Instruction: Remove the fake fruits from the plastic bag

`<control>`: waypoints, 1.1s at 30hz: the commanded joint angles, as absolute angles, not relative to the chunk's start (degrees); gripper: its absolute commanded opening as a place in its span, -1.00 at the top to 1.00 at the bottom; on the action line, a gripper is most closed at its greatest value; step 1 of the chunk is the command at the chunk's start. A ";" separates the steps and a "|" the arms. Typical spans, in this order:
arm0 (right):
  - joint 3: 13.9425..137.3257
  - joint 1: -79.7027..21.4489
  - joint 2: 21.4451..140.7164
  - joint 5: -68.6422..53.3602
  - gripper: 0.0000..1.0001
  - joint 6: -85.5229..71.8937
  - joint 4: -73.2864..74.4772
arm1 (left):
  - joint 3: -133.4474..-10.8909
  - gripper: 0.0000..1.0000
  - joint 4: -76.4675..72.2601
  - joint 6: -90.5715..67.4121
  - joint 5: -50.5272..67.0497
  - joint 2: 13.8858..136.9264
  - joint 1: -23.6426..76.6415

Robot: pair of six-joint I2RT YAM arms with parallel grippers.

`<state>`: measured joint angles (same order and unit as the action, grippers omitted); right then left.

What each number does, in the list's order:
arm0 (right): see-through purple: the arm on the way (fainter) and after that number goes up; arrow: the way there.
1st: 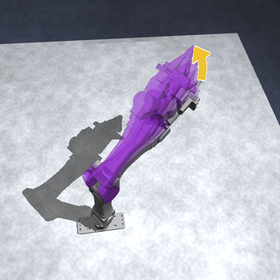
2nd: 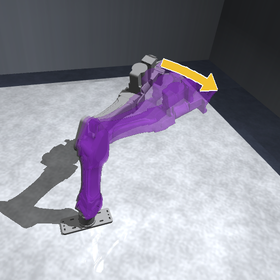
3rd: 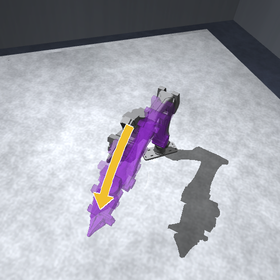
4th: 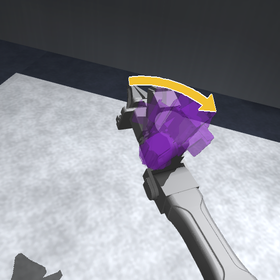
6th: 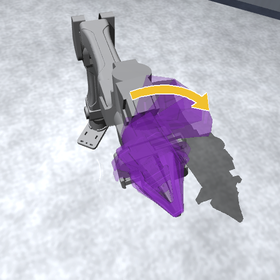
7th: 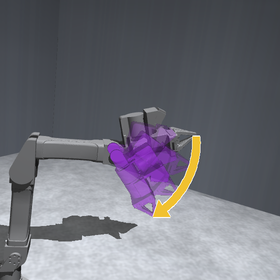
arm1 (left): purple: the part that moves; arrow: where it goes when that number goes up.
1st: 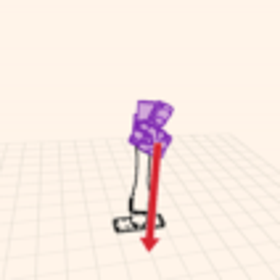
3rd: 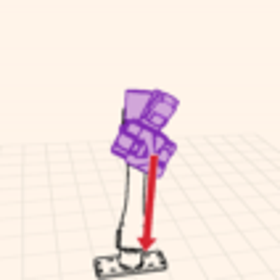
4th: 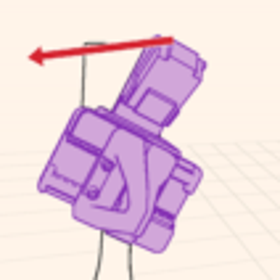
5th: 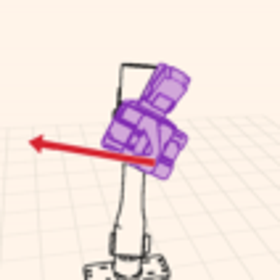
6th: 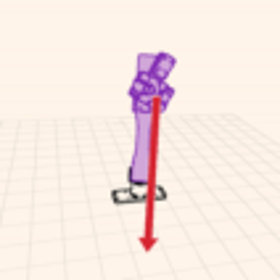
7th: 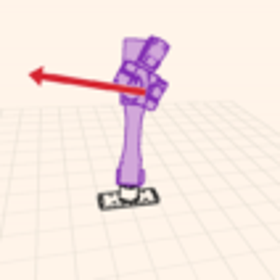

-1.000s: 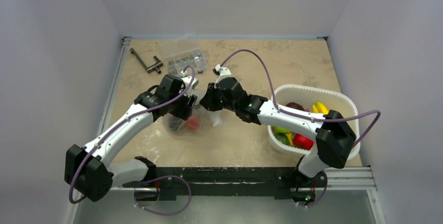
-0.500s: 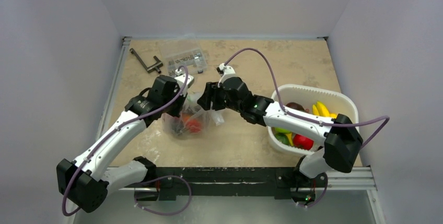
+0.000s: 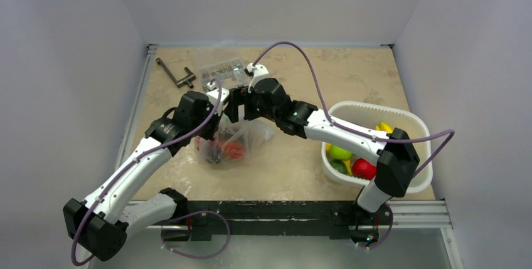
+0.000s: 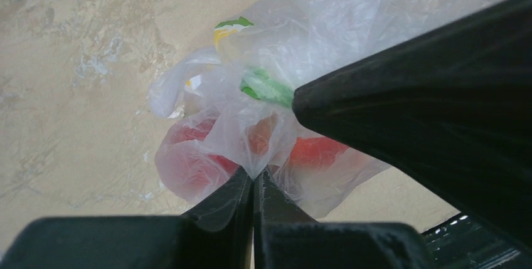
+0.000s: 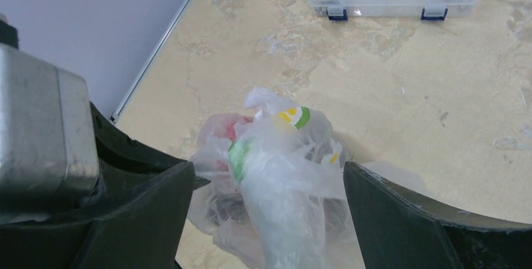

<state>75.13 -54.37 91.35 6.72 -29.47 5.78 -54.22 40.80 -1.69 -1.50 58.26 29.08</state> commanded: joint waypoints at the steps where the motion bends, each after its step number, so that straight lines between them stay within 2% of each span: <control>1: 79.28 -54.50 94.17 5.16 -0.74 -27.31 8.03 | -54.49 1.00 37.63 -0.26 -1.27 57.06 29.50; 4: 78.61 -54.42 95.04 4.15 -0.62 -27.17 6.43 | -54.73 1.00 37.78 -0.25 -1.21 57.14 29.52; 8: 79.48 -54.32 96.44 3.01 -0.33 -28.12 6.83 | -54.46 1.00 37.71 -0.30 -1.99 56.79 29.53; 11: 76.59 -54.04 95.31 3.83 0.01 -29.37 3.44 | -54.65 1.00 37.82 -0.35 -1.64 56.85 29.56; 14: 76.62 -53.31 95.50 1.30 0.16 -30.50 2.75 | -54.26 1.00 37.90 -0.39 -2.76 56.55 29.62; 17: 76.49 -53.17 95.70 1.68 0.51 -30.99 3.04 | -54.54 1.00 37.60 -0.39 -2.79 56.78 29.65; 23: 70.85 -51.11 92.25 2.65 0.97 -35.42 -0.39 | -54.15 1.00 37.46 -0.74 -5.97 56.11 29.74; 28: 64.71 -48.36 89.06 0.25 1.00 -39.77 -5.62 | -54.25 1.00 37.87 -1.65 -11.36 55.17 29.76; 33: 61.08 -45.28 87.55 -4.51 1.00 -41.49 -7.78 | -53.71 1.00 37.00 -2.84 -23.68 53.16 29.70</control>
<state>63.70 -47.77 90.17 -1.61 -39.05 -4.08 -53.84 39.48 -1.96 -11.11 55.92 29.80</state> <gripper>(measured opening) 0.008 0.003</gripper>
